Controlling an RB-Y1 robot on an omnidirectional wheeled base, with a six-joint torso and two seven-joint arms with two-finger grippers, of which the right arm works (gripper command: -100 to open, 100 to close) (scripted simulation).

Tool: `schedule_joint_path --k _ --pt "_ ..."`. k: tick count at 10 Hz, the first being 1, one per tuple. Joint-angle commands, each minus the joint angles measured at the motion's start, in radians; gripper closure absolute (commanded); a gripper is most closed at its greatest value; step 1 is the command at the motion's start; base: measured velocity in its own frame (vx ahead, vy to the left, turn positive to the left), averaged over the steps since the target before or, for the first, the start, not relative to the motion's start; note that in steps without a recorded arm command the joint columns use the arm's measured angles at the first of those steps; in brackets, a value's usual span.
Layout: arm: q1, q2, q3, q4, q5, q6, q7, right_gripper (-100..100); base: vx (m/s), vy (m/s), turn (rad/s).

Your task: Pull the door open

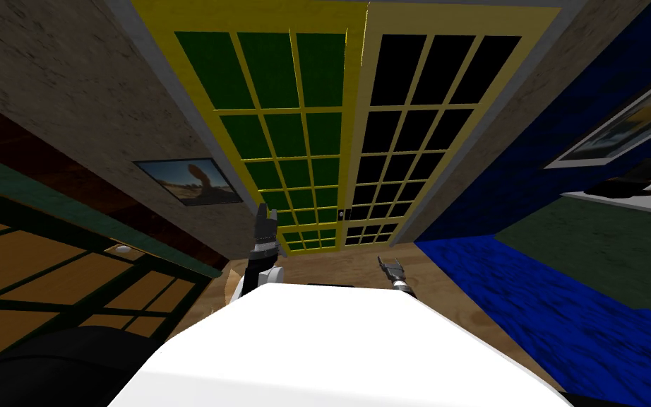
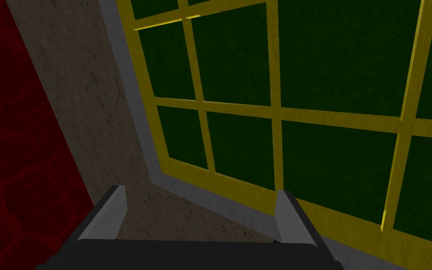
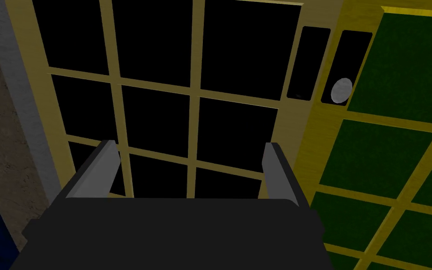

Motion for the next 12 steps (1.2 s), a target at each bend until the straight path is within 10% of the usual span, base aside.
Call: schedule_joint_path --k 1,12 --pt "0.028 -0.002 -0.03 -0.007 -0.014 0.017 0.012 -100 -0.091 -0.037 0.077" --pt "0.047 0.004 -0.16 0.018 -0.085 0.068 0.1 -100 -0.057 -0.043 0.098"
